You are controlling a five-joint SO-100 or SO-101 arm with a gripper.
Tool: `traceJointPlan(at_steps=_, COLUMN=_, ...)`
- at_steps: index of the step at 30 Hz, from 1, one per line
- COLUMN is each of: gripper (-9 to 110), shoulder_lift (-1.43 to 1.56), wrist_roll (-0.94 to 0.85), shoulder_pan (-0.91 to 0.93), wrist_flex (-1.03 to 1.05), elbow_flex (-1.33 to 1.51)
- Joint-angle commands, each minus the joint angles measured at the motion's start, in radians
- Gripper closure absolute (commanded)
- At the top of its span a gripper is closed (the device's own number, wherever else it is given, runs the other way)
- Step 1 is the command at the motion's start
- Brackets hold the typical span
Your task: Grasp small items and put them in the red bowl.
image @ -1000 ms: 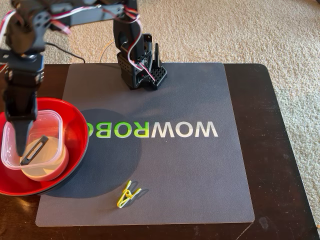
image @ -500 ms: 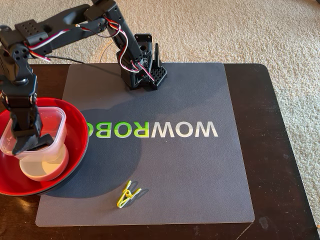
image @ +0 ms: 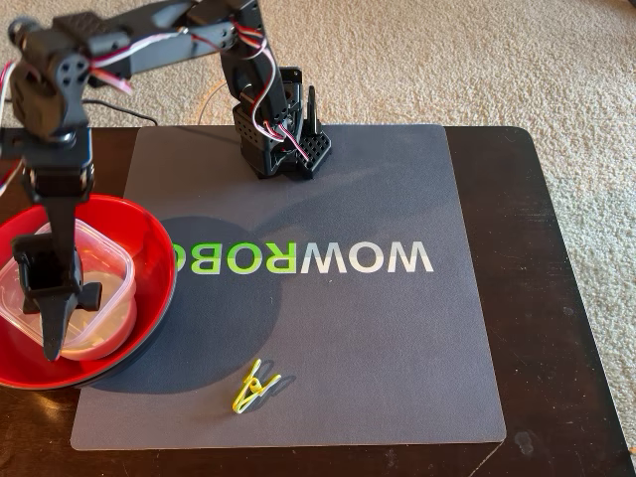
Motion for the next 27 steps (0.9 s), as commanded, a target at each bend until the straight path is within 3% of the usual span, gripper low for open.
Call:
traceJointPlan(at_steps=1, gripper=72, shoulder_lift=0.112, wrist_roll=0.005, shoulder_pan=-0.018, wrist_flex=0.025, elbow_flex=-0.031)
traceJointPlan(at_steps=5, gripper=72, shoulder_lift=0.225, wrist_roll=-0.023, shoulder_pan=-0.080, wrist_flex=0.041, elbow_flex=-0.040)
traceJointPlan(at_steps=12, gripper=72, shoulder_lift=0.341, wrist_roll=-0.167, shoulder_pan=-0.417, wrist_flex=0.029, elbow_flex=-0.120)
traceJointPlan(at_steps=19, gripper=72, shoulder_lift=0.109, wrist_roll=-0.503, shoulder_pan=-0.796, wrist_flex=0.012, elbow_flex=-0.161)
traceJointPlan(at_steps=24, gripper=73, shoulder_lift=-0.121, wrist_roll=-0.698, shoulder_pan=-0.871, wrist_flex=0.021, elbow_flex=-0.331)
traceJointPlan(at_steps=27, gripper=75, shoulder_lift=-0.190, wrist_roll=-0.712, shoulder_pan=-0.894, wrist_flex=0.048, elbow_flex=-0.327)
